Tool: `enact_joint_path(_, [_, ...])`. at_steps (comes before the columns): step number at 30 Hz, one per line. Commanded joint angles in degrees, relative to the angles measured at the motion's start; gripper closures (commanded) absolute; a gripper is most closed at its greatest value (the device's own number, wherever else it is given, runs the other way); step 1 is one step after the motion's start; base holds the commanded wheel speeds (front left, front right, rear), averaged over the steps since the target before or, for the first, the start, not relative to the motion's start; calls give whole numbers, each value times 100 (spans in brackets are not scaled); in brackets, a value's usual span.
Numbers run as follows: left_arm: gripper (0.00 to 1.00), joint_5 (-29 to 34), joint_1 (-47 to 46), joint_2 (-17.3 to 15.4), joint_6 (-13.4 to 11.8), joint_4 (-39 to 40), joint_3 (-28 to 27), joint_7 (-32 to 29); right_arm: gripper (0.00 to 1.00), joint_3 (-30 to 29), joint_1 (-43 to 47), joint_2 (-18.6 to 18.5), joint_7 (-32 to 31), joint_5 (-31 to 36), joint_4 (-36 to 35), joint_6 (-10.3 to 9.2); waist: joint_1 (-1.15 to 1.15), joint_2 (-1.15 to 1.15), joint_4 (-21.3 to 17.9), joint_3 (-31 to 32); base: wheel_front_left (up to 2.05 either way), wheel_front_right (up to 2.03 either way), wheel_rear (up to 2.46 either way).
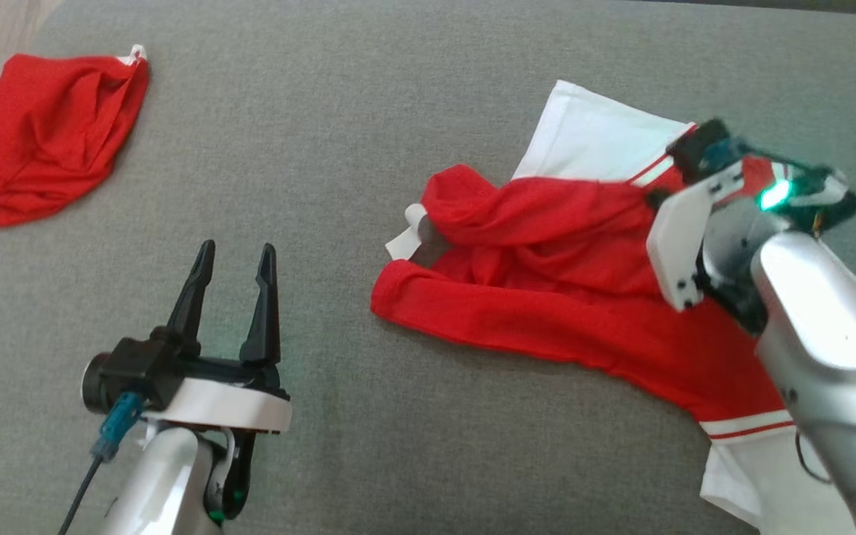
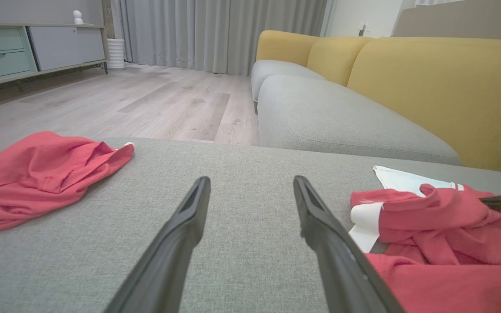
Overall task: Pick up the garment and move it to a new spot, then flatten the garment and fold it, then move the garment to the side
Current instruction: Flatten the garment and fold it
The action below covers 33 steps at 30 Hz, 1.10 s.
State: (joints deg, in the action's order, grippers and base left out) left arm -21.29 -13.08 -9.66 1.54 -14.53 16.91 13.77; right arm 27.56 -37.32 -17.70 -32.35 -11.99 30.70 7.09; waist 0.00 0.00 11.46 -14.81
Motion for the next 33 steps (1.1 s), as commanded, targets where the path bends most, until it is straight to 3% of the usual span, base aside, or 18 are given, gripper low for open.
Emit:
enact_joint_path(1, [0, -13, -262, -55, 7, 141, -163, 76, 100, 15, -341, 108, 245, 102, -88, 40, 0, 0, 37, -33, 0, 0, 0])
enact_joint_path(11, [0, 19, -481, 96, 111, 19, -16, 103, 100, 259, -1756, 153, 1508, 275, 807, 40, 0, 0, 371, -233, 0, 0, 0])
enact_joint_path(16, [0, 34, -544, 151, 143, -61, 22, 110, 100, 221, -2116, 161, 1642, 197, 1428, 40, 0, 0, 480, -289, 0, 0, 0])
enact_joint_path(17, [0, 38, -555, 163, 149, -79, 28, 112, 55, 216, -2170, 165, 1705, 183, 1558, 40, 0, 0, 499, -293, 0, 0, 0])
enact_joint_path(18, [0, 41, -563, 171, 153, -93, 29, 113, 0, 175, -2205, 180, 1751, 136, 1696, 40, 0, 0, 507, -296, 0, 0, 0])
enact_joint_path(26, [0, 54, -413, 140, 118, -192, -101, 120, 0, -61, -1719, 431, 2525, -854, 1937, 40, 0, 0, 246, 99, 0, 0, 0])
enact_joint_path(33, [0, 71, 6, -47, -3, -186, -351, 122, 0, -482, -333, 362, 3320, -1571, 1032, 40, 0, 0, -394, 736, 0, 0, 0])
